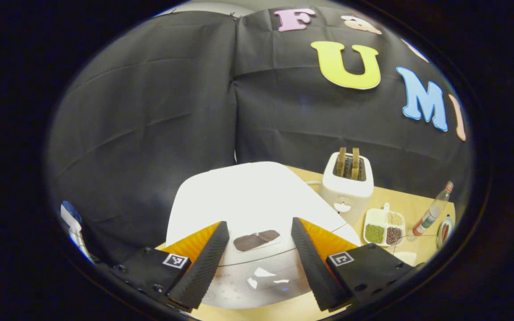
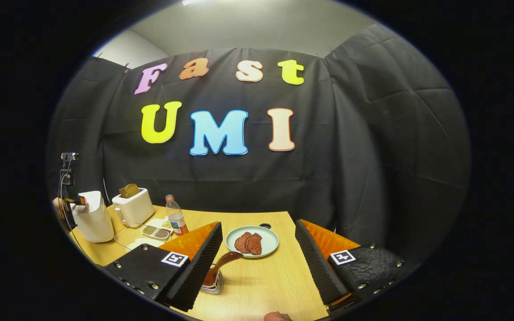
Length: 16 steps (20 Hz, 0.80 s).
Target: Close the left gripper, press the button to open the rice cooker; take a wooden spoon from the chopstick holder with the right hand, scoop a spoonful of rice and pour it into the rice cooker, then put the wooden spoon back into the chopstick holder.
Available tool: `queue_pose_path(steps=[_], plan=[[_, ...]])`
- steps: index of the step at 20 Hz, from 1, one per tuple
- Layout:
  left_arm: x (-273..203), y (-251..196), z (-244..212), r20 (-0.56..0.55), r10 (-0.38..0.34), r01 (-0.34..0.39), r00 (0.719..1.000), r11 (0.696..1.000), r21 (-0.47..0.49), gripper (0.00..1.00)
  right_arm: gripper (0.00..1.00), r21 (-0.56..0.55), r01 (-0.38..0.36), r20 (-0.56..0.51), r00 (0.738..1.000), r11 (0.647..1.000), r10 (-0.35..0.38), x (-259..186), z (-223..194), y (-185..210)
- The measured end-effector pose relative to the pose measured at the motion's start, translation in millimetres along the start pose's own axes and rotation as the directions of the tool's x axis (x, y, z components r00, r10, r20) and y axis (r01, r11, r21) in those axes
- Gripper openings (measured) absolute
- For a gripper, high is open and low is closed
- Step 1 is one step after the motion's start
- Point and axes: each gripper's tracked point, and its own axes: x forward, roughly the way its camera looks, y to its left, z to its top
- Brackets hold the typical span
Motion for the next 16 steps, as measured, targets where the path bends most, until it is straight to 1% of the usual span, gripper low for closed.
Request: queue_pose_path(steps=[2, 3, 4, 5, 7, 8, 9, 10, 11, 12, 14, 16], plan=[[0.6, -1.9, 1.8, 0.006, 0.011, -0.010, 1.000, 1.000, -0.026, 0.99, 1.00, 0.012, 0.000, -0.001, 1.000, 1.000, 0.000, 0.6, -2.8, -1.1], [0.8, -2.8, 4.7, 0.012, 0.012, -0.012, 1.000, 1.000, -0.015, 0.99, 1.00, 0.019, -0.005, 0.001, 1.000, 1.000, 0.005, 0.2, -4.3, -0.3], [1.0, 0.1, 7.0, 0.032, 0.006, -0.005, 0.999, 1.000, -0.006, 0.98, 1.00, 0.028, -0.014, 0.002, 1.000, 0.999, 0.014, 0.7, -6.1, 1.4], [2.9, -0.4, 5.5, 0.028, -0.002, 0.002, 1.000, 1.000, 0.015, 0.96, 1.00, 0.038, -0.030, 0.000, 1.000, 0.999, 0.030, 1.4, -6.9, 4.3], [-3.2, -1.9, 9.3, 0.043, -0.019, 0.019, 0.999, 1.000, 0.007, 0.98, 1.00, 0.060, -0.065, -0.001, 0.998, 0.996, 0.065, 3.1, -6.0, 11.3], [-9.6, -3.9, 15.0, 0.071, -0.023, 0.023, 0.997, 1.000, -0.004, 0.96, 1.00, 0.068, -0.083, 0.006, 0.997, 0.994, 0.083, 3.6, -3.2, 15.4], [-21.2, -5.9, 25.1, 0.115, -0.034, 0.035, 0.993, 0.999, -0.009, 1.00, 1.00, 0.069, -0.099, 0.017, 0.995, 0.993, 0.098, 3.3, 0.7, 19.4], [-39.2, -8.7, 34.8, 0.157, -0.052, 0.052, 0.986, 0.999, 0.004, 0.98, 1.00, 0.060, -0.107, 0.028, 0.994, 0.992, 0.106, 3.7, 5.1, 22.8], [-58.7, -11.8, 43.5, 0.200, -0.069, 0.066, 0.977, 0.998, 0.023, 0.98, 1.00, 0.046, -0.111, 0.038, 0.993, 0.993, 0.109, 2.5, 9.0, 26.3], [-81.3, -16.8, 48.1, 0.246, -0.106, 0.098, 0.963, 0.994, 0.043, 0.98, 1.00, 0.034, -0.112, 0.047, 0.993, 0.993, 0.111, -0.9, 12.5, 30.6], [-126.8, -23.4, 55.6, 0.326, -0.168, 0.148, 0.930, 0.985, 0.086, 0.98, 1.00, 0.027, -0.118, 0.078, 0.990, 0.993, 0.115, -8.7, 24.8, 43.1], [-169.1, -26.4, 61.2, 0.389, -0.222, 0.195, 0.894, 0.975, 0.109, 0.98, 1.00, 0.025, -0.117, 0.102, 0.988, 0.993, 0.114, -17.7, 33.1, 56.5]])
